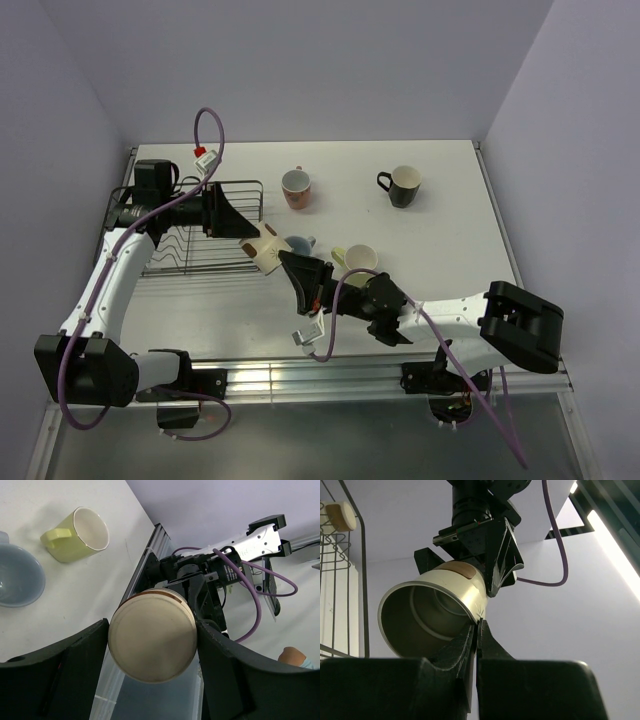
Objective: Load the cups into the dish rack
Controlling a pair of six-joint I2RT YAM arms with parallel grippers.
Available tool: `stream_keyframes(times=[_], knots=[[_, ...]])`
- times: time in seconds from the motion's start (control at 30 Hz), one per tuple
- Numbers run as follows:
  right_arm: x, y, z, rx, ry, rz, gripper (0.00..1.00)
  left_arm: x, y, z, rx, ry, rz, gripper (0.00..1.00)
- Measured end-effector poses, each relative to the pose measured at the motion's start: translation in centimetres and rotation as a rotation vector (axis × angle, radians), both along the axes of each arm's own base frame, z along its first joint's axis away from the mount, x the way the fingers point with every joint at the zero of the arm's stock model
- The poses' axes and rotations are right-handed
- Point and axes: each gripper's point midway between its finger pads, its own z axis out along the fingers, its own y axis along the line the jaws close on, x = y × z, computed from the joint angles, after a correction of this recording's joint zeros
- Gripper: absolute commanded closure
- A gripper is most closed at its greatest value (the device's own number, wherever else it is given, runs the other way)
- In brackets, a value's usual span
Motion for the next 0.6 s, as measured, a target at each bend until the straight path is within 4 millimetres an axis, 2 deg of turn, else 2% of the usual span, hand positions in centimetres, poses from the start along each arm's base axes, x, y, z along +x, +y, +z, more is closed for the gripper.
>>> stream_keyframes(times=[0.3,0.4,0.43,0.5,0.53,0.6], knots=[[0.0,-0.01,0.03,-0.002,-0.008,-0.003,1.0,-0.05,0.0,-0.05,-0.002,-0.001,-0.001,0.28],[0.01,-0.02,0.03,-0.003,-0.01,-0.005,1.0,-0.14,0.0,-0.06,-0.005,-0.004,-0.002,0.4],[0.04,-0.03,0.02,-0.003,-0.011,-0.007,1.0,-0.17,0.01,-0.08,-0.007,-0.006,-0.002,0.51],[0.06,-0.01,-0.03,-0.005,-0.011,-0.01,1.0,-0.22,0.05,-0.18,-0.009,-0.001,-0.001,0.63],[0.05,0.0,-0.04,-0.005,-0.011,-0.011,0.98,-0.22,0.06,-0.19,-0.009,-0.002,0.0,0.74],[0.05,0.0,-0.04,-0.005,-0.013,-0.012,0.93,-0.23,0.07,-0.11,-0.01,-0.007,0.0,0.84]])
